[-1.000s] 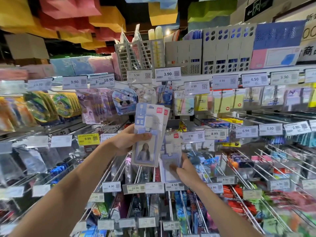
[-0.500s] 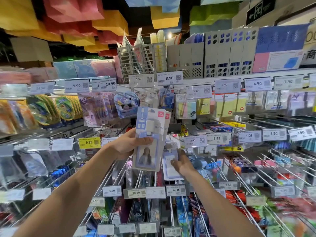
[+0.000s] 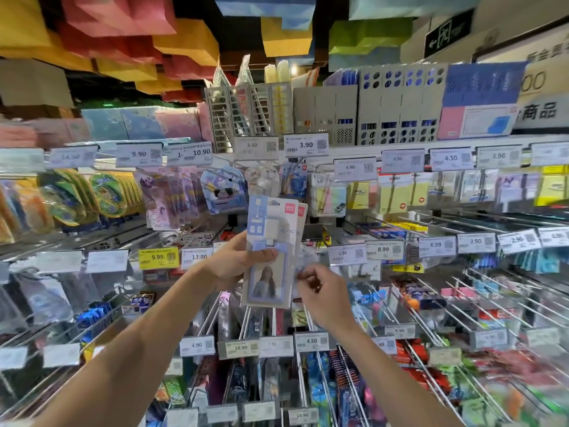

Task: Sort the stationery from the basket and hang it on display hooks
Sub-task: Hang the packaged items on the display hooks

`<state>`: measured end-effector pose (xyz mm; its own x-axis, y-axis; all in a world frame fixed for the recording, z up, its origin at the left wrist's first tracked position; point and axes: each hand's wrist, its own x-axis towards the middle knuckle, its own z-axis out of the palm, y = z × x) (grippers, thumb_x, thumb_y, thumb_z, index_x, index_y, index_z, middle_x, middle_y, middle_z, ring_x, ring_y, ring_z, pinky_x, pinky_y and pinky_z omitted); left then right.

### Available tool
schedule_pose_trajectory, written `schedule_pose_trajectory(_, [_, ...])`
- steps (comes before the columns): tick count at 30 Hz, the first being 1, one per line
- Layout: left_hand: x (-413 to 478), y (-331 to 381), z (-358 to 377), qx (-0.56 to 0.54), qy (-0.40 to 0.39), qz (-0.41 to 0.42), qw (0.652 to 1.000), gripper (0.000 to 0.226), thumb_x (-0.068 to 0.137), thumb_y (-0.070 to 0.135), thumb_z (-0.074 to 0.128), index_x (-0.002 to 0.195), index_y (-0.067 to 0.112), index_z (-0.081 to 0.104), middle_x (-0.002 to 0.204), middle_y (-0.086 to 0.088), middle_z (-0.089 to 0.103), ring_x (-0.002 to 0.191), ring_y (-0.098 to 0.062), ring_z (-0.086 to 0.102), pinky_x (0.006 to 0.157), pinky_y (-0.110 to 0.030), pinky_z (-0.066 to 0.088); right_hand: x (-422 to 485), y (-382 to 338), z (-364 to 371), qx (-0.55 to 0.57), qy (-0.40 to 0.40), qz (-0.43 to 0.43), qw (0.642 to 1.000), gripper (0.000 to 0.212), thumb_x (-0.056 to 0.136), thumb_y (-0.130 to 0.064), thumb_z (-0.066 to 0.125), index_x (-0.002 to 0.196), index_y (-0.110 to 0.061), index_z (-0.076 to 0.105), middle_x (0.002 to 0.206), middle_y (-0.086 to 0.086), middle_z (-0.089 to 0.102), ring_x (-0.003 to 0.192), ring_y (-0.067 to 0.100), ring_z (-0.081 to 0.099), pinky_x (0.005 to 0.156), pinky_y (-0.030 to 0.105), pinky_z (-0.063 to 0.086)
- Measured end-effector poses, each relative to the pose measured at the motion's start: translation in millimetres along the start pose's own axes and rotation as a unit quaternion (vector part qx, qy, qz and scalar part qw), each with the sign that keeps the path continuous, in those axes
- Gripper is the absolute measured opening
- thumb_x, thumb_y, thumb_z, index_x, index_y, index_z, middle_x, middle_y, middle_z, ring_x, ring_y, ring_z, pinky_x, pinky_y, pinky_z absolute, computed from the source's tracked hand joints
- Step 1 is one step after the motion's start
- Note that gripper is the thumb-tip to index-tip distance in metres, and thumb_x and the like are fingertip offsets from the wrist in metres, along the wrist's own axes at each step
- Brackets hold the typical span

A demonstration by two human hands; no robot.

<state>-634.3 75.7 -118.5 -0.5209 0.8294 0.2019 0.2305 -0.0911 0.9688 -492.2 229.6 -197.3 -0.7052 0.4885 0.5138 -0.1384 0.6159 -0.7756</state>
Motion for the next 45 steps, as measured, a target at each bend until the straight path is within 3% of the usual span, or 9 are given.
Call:
schedule_pose_trajectory(3, [-0.2, -4.8, 3.7, -0.021, 0.005, 0.005, 1.000, 0.033, 0.092, 0.005, 0.073, 0.123, 0.011, 0.064, 0.116, -0.015, 0.072, 0.105, -0.032, 0.070, 0.103, -0.060, 0.051, -11.5, -22.9, -2.0, 0.096, 0.006, -0.022, 0.995, 0.007, 0.098, -0.016, 0.064, 0.100, -0.023, 0.062, 0.090, -0.002, 0.067, 0.078, 0.006, 0.062, 0.070, 0.020, 0.049])
schedule_pose_trajectory(7, [-3.0, -5.2, 8.6, -0.026, 0.004, 0.022, 0.999, 0.048, 0.087, 0.014, 0.075, 0.131, 0.007, 0.059, 0.125, -0.022, 0.069, 0.114, -0.039, 0.066, 0.101, -0.057, 0.053, -4.2, -29.9, 8.2, 0.015, -0.003, 0.006, 1.000, 0.052, 0.080, -0.047, 0.081, 0.119, -0.030, 0.051, 0.114, -0.021, 0.056, 0.095, -0.009, 0.055, 0.074, 0.005, 0.041])
schedule_pose_trajectory(13, [-8.6, -3.1, 14.2, -0.048, 0.006, 0.021, 0.999, 0.046, 0.094, -0.001, 0.067, 0.138, 0.004, 0.053, 0.124, -0.024, 0.069, 0.102, -0.034, 0.072, 0.080, -0.042, 0.062, 6.0, -29.5, 14.8, 0.054, 0.029, 0.034, 0.998, 0.031, 0.080, -0.024, 0.079, 0.101, -0.024, 0.056, 0.095, -0.011, 0.064, 0.082, -0.002, 0.061, 0.069, 0.024, 0.048])
schedule_pose_trajectory(16, [-9.7, -1.7, 13.9, -0.049, -0.010, 0.025, 0.998, 0.042, 0.098, 0.009, 0.065, 0.138, 0.004, 0.054, 0.128, -0.025, 0.067, 0.112, -0.040, 0.068, 0.087, -0.046, 0.061, 3.5, -26.8, 9.5, 0.103, 0.031, 0.040, 0.993, 0.033, 0.086, -0.019, 0.077, 0.106, -0.025, 0.053, 0.102, -0.010, 0.064, 0.090, -0.004, 0.061, 0.076, 0.022, 0.050])
schedule_pose_trajectory(23, [-9.3, -0.8, 19.4, -0.059, 0.013, 0.001, 0.998, 0.031, 0.108, 0.031, 0.045, 0.135, 0.019, 0.055, 0.123, -0.008, 0.074, 0.109, -0.029, 0.073, 0.080, -0.042, 0.063, -8.1, -1.3, -10.3, 0.286, 0.045, 0.132, 0.948, 0.039, 0.087, 0.000, 0.076, 0.114, -0.014, 0.052, 0.107, 0.007, 0.077, 0.098, 0.025, 0.074, 0.089, 0.051, 0.060])
schedule_pose_trajectory(29, [-6.1, -4.7, 17.8, -0.089, 0.044, -0.007, 0.995, 0.026, 0.107, 0.030, 0.048, 0.129, 0.022, 0.059, 0.113, -0.005, 0.076, 0.096, -0.024, 0.075, 0.071, -0.038, 0.063, -42.6, 43.2, -30.9, 0.194, -0.049, 0.181, 0.963, 0.048, 0.086, 0.008, 0.073, 0.118, -0.023, 0.056, 0.104, 0.000, 0.077, 0.098, 0.015, 0.073, 0.089, 0.050, 0.060])
schedule_pose_trajectory(35, [-2.1, -6.9, 17.5, -0.101, 0.066, -0.025, 0.992, 0.022, 0.106, 0.032, 0.051, 0.125, 0.024, 0.061, 0.100, -0.003, 0.079, 0.086, -0.022, 0.077, 0.065, -0.039, 0.063, -66.0, 87.1, -44.7, 0.170, -0.122, 0.258, 0.943, 0.044, 0.089, 0.013, 0.066, 0.127, -0.009, 0.058, 0.106, 0.009, 0.078, 0.097, 0.029, 0.075, 0.074, 0.049, 0.062])
schedule_pose_trajectory(40, [4.6, -10.1, 12.9, -0.080, 0.075, -0.035, 0.993, 0.027, 0.105, 0.035, 0.052, 0.128, 0.023, 0.061, 0.114, -0.010, 0.075, 0.098, -0.027, 0.073, 0.093, -0.053, 0.057, -54.4, 82.2, -43.2, 0.148, -0.132, 0.277, 0.940, 0.038, 0.093, 0.010, 0.062, 0.121, -0.016, 0.061, 0.100, 0.009, 0.078, 0.086, 0.033, 0.076, 0.068, 0.051, 0.063])
schedule_pose_trajectory(45, [5.5, -11.3, 10.4, -0.064, 0.069, -0.044, 0.995, 0.032, 0.104, 0.038, 0.054, 0.133, 0.025, 0.060, 0.119, -0.009, 0.075, 0.103, -0.029, 0.073, 0.098, -0.056, 0.055, -27.6, 61.4, -23.3, 0.155, -0.106, 0.237, 0.953, 0.039, 0.093, 0.005, 0.066, 0.126, -0.016, 0.059, 0.109, 0.004, 0.076, 0.098, 0.019, 0.073, 0.075, 0.030, 0.061])
